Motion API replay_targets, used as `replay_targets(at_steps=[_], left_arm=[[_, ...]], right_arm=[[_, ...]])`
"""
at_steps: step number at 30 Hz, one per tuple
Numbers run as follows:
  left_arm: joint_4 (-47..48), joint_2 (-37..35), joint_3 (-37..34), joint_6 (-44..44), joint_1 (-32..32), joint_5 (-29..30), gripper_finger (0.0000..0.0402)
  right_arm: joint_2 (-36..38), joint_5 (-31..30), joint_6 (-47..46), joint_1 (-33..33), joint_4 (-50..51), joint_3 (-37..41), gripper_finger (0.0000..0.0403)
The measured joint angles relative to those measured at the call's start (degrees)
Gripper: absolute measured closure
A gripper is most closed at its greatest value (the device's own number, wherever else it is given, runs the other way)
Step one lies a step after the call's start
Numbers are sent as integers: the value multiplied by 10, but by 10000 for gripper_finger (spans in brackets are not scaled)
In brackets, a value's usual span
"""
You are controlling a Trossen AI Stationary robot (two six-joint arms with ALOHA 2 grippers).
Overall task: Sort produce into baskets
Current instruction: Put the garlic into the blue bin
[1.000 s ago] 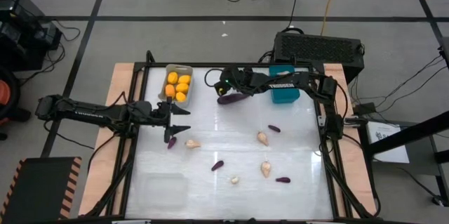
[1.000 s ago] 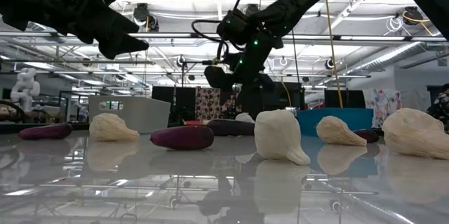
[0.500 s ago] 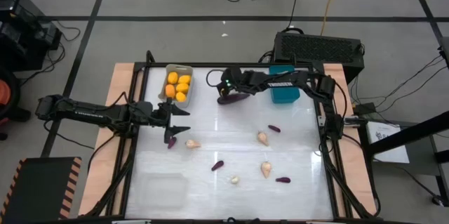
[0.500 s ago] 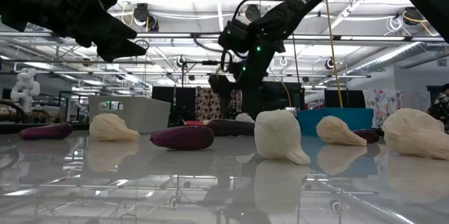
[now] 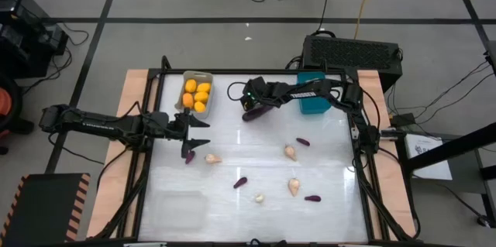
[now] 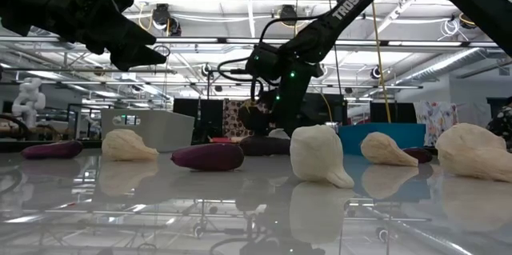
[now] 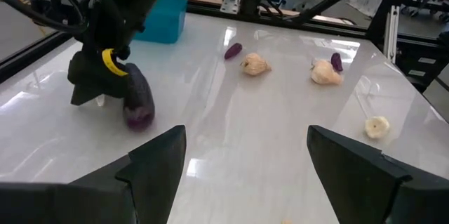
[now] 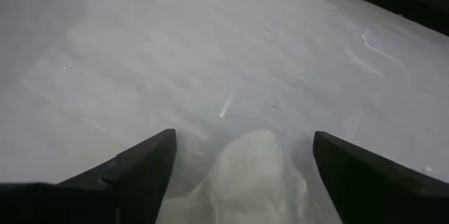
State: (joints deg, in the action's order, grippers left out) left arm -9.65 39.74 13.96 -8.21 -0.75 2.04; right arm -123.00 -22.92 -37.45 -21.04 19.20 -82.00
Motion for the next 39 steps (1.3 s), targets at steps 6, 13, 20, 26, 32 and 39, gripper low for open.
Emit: replay_targets(at_steps=[6,13,20,26,32,39], left_arm=[[4,0,0,8,0,0,97],[19,0,0,12,0,0,98],[24,0,0,12,0,1,98],[29,0,0,12,0,1,97],[33,0,0,12,0,1,97],[34,0,0,12,0,-1,98]], right_arm=[[0,4,1,0,8,0,141],[1,4,15,0,12,-8,231],[17,8,55,-9,79,-56,252],[73,7,87,-44,152,-70,241],[131,3,101,-102,315,-70,242],[178,-10,125,-160,459,-52,241]])
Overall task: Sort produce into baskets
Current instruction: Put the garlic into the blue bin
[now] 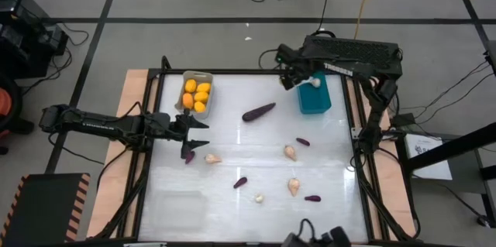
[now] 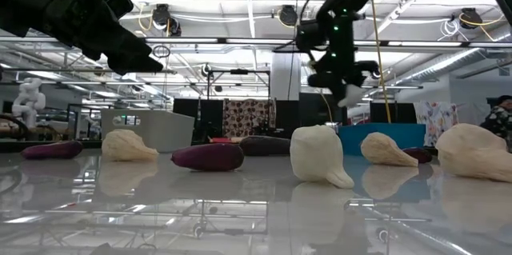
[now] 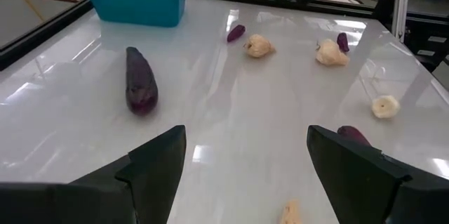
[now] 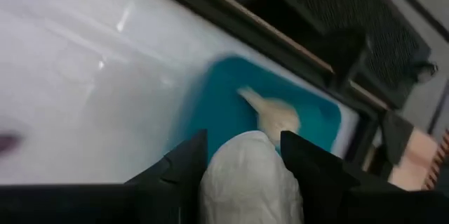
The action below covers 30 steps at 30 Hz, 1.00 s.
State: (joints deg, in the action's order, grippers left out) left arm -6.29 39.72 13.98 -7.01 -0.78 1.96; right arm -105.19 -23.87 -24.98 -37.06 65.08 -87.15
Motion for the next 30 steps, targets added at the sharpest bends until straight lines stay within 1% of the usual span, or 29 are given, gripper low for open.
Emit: replay_targets(at_steps=[5,10,15,19,22,27,30], left_arm=[[0,0,0,-1,0,-2,97],[0,0,0,-1,0,-2,97],[-11,0,0,-1,0,-2,98],[-32,0,0,4,0,-2,97],[-52,0,0,18,1,-2,98],[-95,0,1,40,1,-2,98],[-96,0,14,58,1,-2,97]], right_arm=[[28,32,-1,-31,-16,65,241],[38,-6,-31,-38,-27,128,232],[38,-13,-30,-39,-28,158,196],[38,-16,-24,-38,2,153,165],[38,-16,-14,-38,25,138,150],[38,-17,-13,-28,74,85,140],[38,-17,-20,-6,113,51,140]])
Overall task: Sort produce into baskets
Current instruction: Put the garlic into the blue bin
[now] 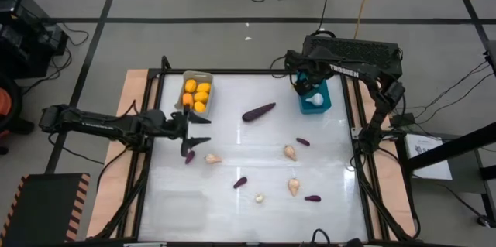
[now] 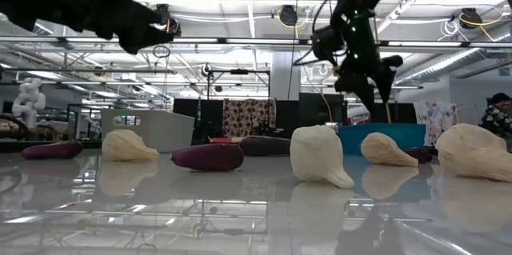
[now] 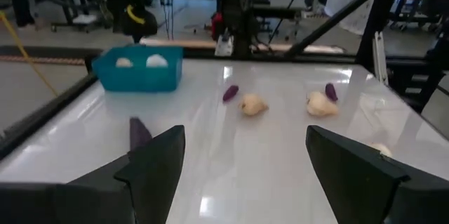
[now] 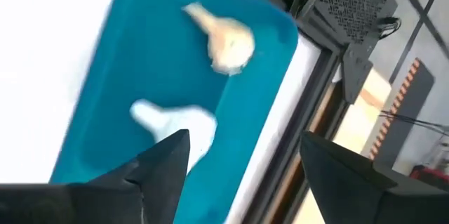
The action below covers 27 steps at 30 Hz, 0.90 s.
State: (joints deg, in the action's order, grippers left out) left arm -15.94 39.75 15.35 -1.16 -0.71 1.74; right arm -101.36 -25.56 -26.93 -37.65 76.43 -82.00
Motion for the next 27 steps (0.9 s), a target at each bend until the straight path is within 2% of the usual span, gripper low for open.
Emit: replay_targets(at_steps=[6,11,20,27], left_arm=[[0,0,20,11,0,0,98],[0,0,20,51,0,16,98],[0,0,20,61,3,27,98],[4,0,20,60,3,-22,98]], right_arm=[[27,14,-48,99,50,-10,140],[57,49,-125,222,38,-10,140],[53,81,-366,449,-13,-10,140],[25,109,-603,607,-31,-10,140]])
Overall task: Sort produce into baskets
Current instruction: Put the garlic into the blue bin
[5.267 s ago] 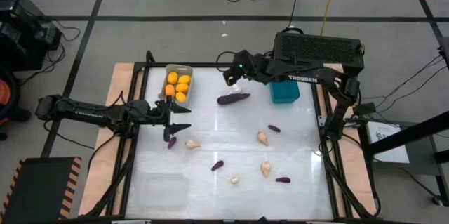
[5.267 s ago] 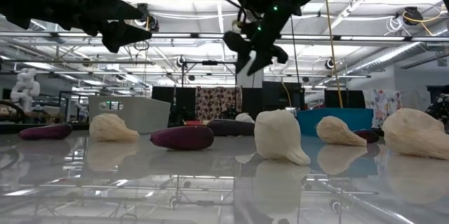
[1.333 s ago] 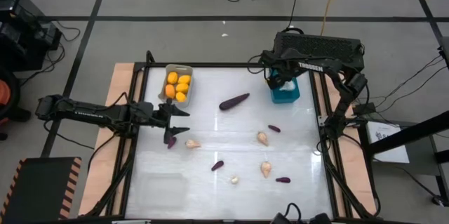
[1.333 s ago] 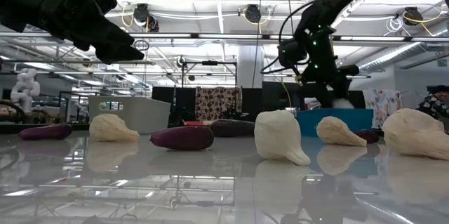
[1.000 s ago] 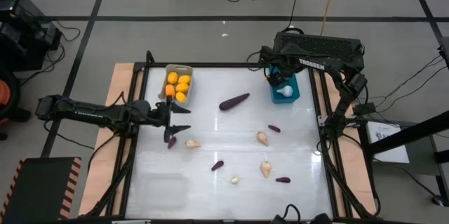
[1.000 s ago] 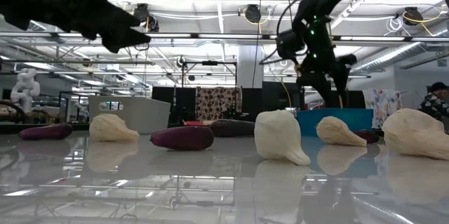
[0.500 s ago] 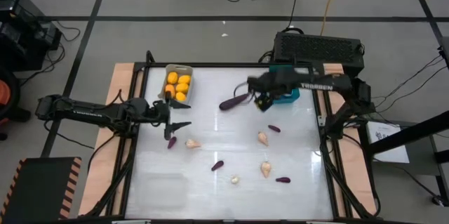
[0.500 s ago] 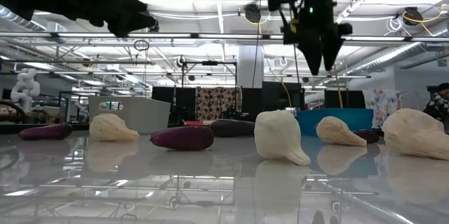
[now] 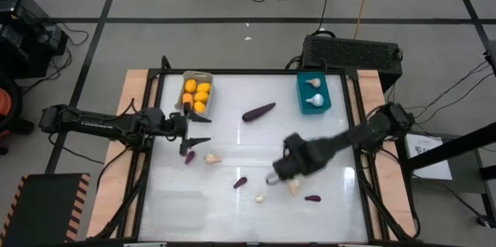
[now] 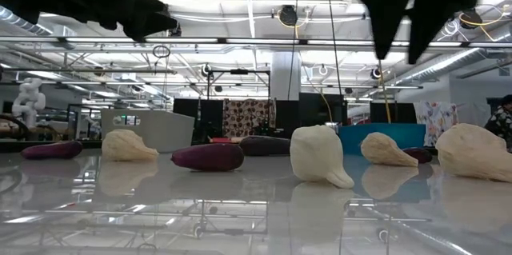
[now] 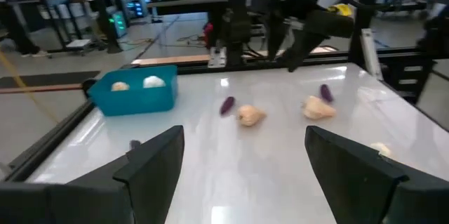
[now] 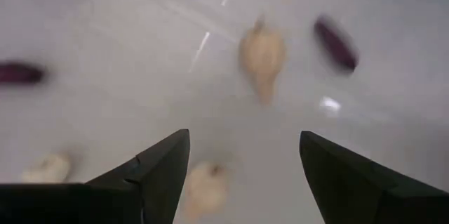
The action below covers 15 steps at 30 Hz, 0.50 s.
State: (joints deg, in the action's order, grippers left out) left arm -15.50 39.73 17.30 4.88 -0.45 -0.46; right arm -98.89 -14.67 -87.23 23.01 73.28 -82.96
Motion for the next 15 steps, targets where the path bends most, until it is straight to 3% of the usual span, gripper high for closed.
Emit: replay_targets(at_steps=[7,15], left_arm=[[10,0,0,-15,0,-28,98],[17,0,0,-39,-1,-40,97]], right_arm=[[-51,1,-149,93,-38,0,140],[-111,3,-211,113,-74,0,140]])
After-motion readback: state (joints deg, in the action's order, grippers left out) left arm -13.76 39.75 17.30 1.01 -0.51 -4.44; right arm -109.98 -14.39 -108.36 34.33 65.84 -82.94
